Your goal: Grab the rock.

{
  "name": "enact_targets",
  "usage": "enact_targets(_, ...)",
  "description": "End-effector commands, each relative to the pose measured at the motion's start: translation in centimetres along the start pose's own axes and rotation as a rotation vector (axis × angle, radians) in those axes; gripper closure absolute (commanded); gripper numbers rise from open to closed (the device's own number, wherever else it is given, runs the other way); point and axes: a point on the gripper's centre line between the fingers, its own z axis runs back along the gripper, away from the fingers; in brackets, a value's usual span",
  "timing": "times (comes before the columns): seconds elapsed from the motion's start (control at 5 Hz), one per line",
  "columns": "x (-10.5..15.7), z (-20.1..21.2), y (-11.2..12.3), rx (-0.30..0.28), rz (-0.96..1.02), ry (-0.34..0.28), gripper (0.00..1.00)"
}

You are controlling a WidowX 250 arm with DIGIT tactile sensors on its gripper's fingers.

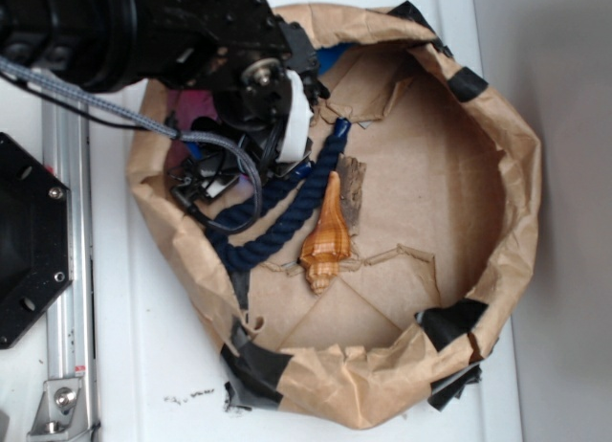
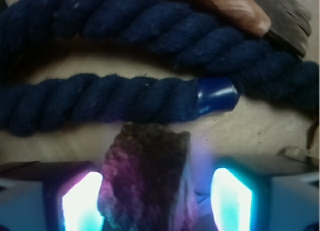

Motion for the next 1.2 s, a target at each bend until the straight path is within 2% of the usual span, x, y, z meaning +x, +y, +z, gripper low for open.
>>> enact_targets(0.0, 0.2, -0.8, 1.7, 0.014, 0.013, 0.001, 1.0)
enact_targets(0.4, 0.3, 0.0, 2.5, 0.011, 0.058, -0.029, 1.0)
enact_targets(0.6, 1.8, 2.9, 2.8, 0.046, 0.114, -0.084, 1.0)
enact_targets(0.8, 6.2, 7.8, 2.2, 0.223, 0.353, -0.047, 1.0)
enact_targets(1.0, 8.6, 12.7, 1.5, 0.177, 0.479, -0.083, 1.0)
